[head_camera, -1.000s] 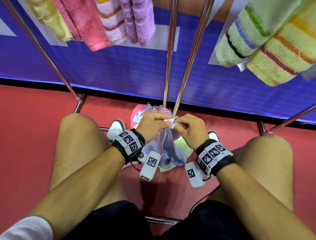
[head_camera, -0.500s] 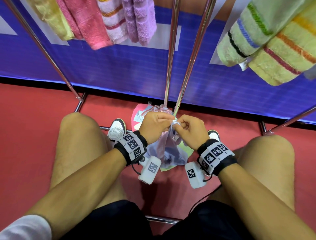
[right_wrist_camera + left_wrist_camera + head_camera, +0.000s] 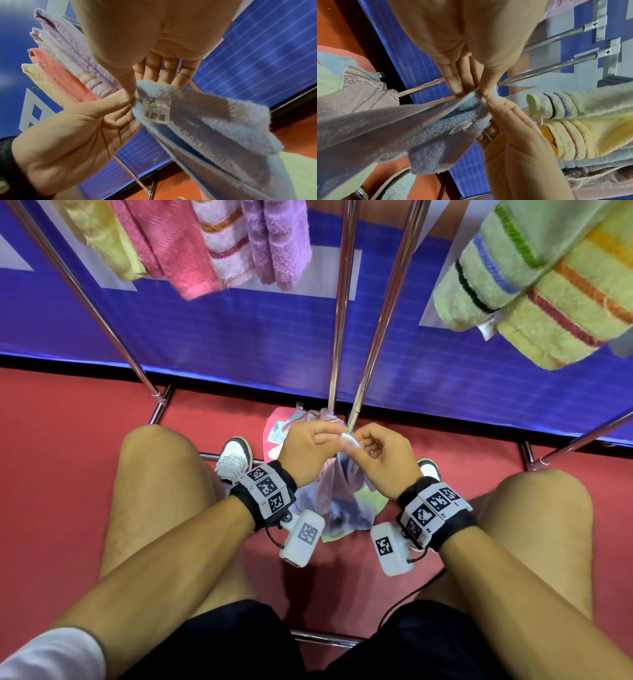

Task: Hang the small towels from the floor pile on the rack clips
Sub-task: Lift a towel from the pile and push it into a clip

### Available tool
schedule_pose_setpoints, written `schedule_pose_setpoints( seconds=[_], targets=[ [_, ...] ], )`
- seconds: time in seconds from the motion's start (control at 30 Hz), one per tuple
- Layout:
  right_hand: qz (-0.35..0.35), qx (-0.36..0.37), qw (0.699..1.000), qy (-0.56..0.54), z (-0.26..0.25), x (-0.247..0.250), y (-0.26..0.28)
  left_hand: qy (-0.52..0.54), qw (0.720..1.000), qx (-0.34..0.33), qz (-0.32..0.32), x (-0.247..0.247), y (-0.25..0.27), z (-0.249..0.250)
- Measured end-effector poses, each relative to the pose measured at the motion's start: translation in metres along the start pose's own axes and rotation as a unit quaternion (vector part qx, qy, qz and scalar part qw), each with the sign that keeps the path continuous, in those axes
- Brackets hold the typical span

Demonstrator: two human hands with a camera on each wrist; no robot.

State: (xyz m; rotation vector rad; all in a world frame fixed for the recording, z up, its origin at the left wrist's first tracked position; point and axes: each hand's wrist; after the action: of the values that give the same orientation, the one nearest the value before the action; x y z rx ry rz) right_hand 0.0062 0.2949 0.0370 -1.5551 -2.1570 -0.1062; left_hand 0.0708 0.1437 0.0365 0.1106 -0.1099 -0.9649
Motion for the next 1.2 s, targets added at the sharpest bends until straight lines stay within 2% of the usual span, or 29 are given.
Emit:
schedule_pose_setpoints(
  seconds=[0.2,0.57,0.77,1.2],
  targets=[
    [-0.008,-0.018,0.999,-0.041,0.002,-0.004,-0.001,0.011,1.0,0.016,-0.003,0.0,0.0,-0.002],
    [-0.014,-0.018,0.999,-0.035,0.002,-0.003,-0.004,0.033,0.999,0.017,0.004,-0.003,0.001,0.005],
    [-0.013,-0.009,0.999,-0.032,0.003,-0.002,-0.005,0.008,1.0,0.001,0.007,-0.001,0.0,0.005],
    [-0.002,-0.031,0.999,-0.012,0.003,0.002,-0.004,-0.049,0.996,-0.025,-0.069,0.007,-0.001,0.014]
  ],
)
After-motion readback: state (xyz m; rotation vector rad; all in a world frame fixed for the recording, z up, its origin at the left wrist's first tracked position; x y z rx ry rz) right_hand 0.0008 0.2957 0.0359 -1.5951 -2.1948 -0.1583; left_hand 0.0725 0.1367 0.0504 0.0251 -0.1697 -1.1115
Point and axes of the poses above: each hand's wrist, its own y-axis away from the middle knuckle, its own x-axis out of the back of the hand, z = x × y, and after that the axes turned 14 degrees about z, right-handed
